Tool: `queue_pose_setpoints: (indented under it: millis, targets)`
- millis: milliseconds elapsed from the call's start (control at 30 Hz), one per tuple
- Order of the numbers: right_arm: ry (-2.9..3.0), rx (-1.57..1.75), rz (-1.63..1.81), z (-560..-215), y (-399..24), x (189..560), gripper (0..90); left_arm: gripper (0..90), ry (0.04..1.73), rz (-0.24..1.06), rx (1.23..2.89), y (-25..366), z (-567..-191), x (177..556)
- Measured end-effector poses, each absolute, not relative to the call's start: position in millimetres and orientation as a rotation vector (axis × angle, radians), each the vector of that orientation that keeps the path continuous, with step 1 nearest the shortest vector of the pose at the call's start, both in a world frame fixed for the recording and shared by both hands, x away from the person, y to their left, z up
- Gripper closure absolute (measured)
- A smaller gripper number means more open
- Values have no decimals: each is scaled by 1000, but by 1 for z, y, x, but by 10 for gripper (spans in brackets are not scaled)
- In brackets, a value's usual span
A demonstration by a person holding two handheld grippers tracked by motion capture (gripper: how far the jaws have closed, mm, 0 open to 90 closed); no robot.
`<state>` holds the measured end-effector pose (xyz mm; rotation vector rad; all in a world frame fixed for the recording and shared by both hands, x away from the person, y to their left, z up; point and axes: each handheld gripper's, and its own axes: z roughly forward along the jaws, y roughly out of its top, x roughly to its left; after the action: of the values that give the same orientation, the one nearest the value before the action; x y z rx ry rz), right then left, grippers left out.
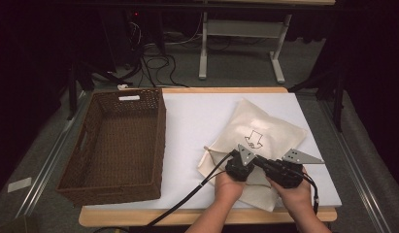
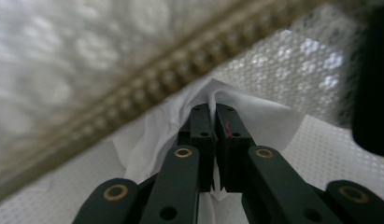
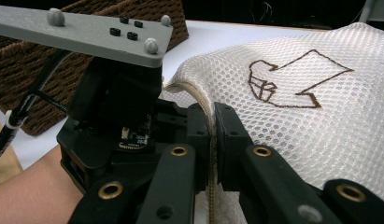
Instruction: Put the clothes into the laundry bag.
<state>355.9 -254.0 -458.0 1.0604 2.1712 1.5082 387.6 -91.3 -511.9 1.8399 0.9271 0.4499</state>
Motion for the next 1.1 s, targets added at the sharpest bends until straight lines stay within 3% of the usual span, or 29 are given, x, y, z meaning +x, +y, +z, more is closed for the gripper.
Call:
queue_pose_setpoints:
  millis: [67, 467, 700, 900, 1000, 1100]
  targets:
    - [2172, 1061, 1506, -458, -254, 356, 867, 811, 915, 433, 1843, -91, -512, 386]
    - [2177, 1055, 1499, -458, -254, 356, 867, 358, 861, 435, 1872, -75, -504, 368]
    - [2181, 1053, 1498, -459, -254, 355, 867, 292, 858, 416, 1864, -58, -503, 358]
    - [2181, 1054, 1495, -458, -254, 355, 867, 384, 854, 362, 1911, -36, -509, 348]
    - [2181, 1052, 1494, -458, -253, 355, 867, 522, 939, 263, 2009, -37, -518, 355]
    - [2181, 1053, 1492, -458, -253, 354, 868, 810, 955, 287, 2028, -40, -519, 357]
